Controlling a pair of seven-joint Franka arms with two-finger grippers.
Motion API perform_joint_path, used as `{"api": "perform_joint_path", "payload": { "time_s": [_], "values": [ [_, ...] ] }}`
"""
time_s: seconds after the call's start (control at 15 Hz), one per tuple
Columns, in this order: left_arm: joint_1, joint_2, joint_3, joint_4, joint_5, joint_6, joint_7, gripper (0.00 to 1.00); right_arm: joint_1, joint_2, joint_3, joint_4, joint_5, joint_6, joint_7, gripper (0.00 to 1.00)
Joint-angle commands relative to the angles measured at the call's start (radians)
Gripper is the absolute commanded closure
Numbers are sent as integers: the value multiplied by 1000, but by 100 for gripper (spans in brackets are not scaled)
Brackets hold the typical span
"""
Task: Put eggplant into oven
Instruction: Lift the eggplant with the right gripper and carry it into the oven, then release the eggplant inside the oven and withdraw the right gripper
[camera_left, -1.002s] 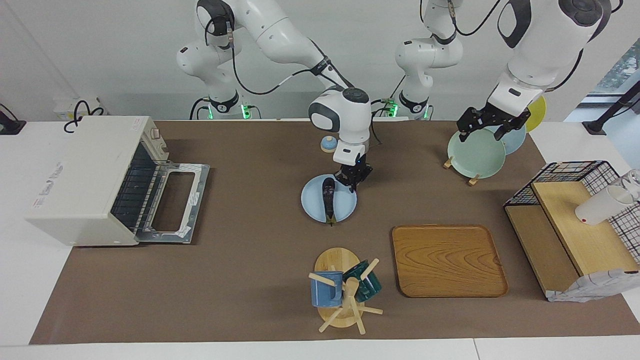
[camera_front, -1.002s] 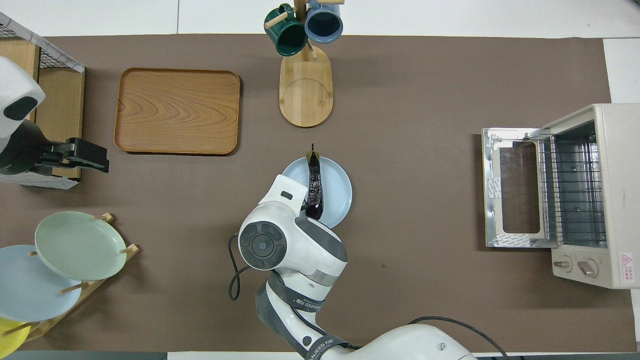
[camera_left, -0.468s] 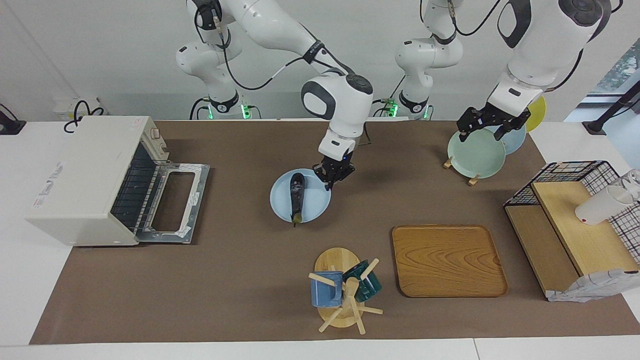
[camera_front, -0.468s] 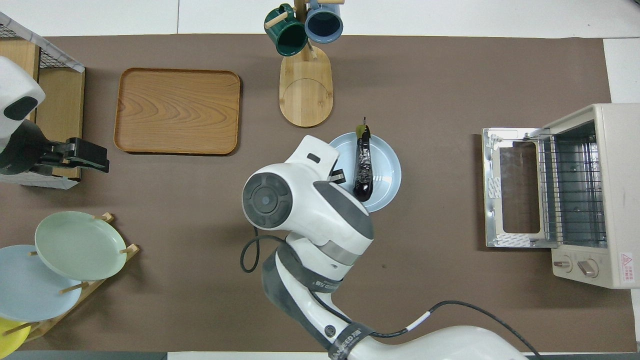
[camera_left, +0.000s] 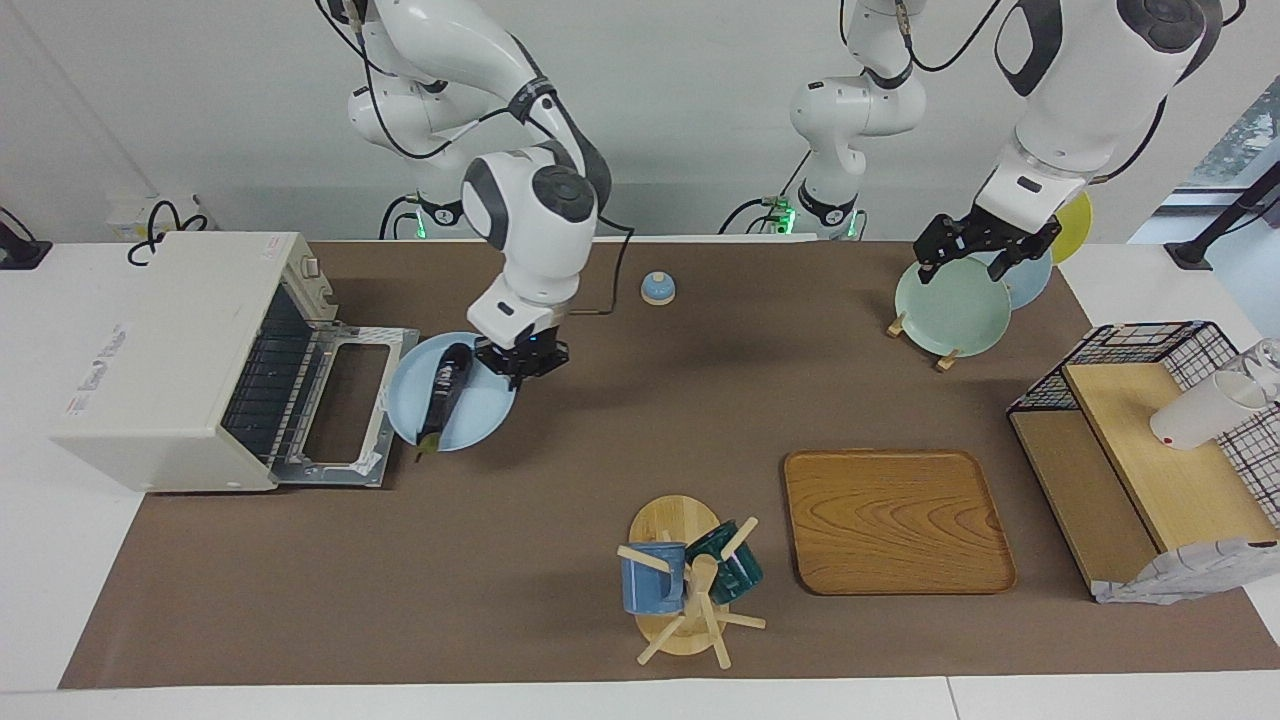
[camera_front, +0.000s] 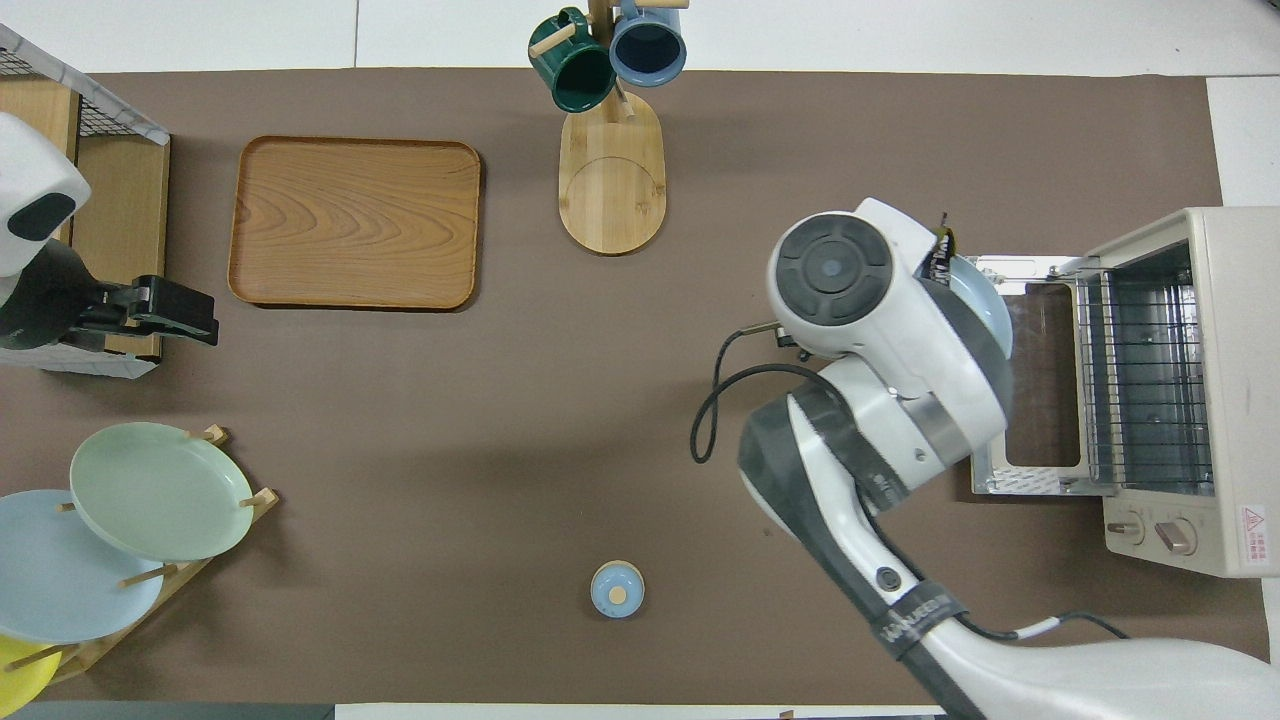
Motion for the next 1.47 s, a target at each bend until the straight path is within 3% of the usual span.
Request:
{"api": "perform_joint_path", "payload": {
  "time_s": [0.0, 0.6, 0.8, 1.0, 1.4],
  "values": [
    [17, -26, -7, -23, -10, 1, 1, 0, -115, -152, 18, -183, 1, 17, -88, 100],
    [17, -26, -7, -23, -10, 1, 1, 0, -430, -264, 15, -323, 91, 28, -448, 100],
    [17, -26, -7, -23, -10, 1, 1, 0, -458, -273, 13, -353, 105, 66, -490, 100],
    [17, -26, -7, -23, -10, 1, 1, 0, -504, -295, 13, -444, 105, 199, -547, 100],
    [17, -26, -7, -23, -10, 1, 1, 0, -530, -282, 12, -450, 107, 270, -585, 100]
  ]
}}
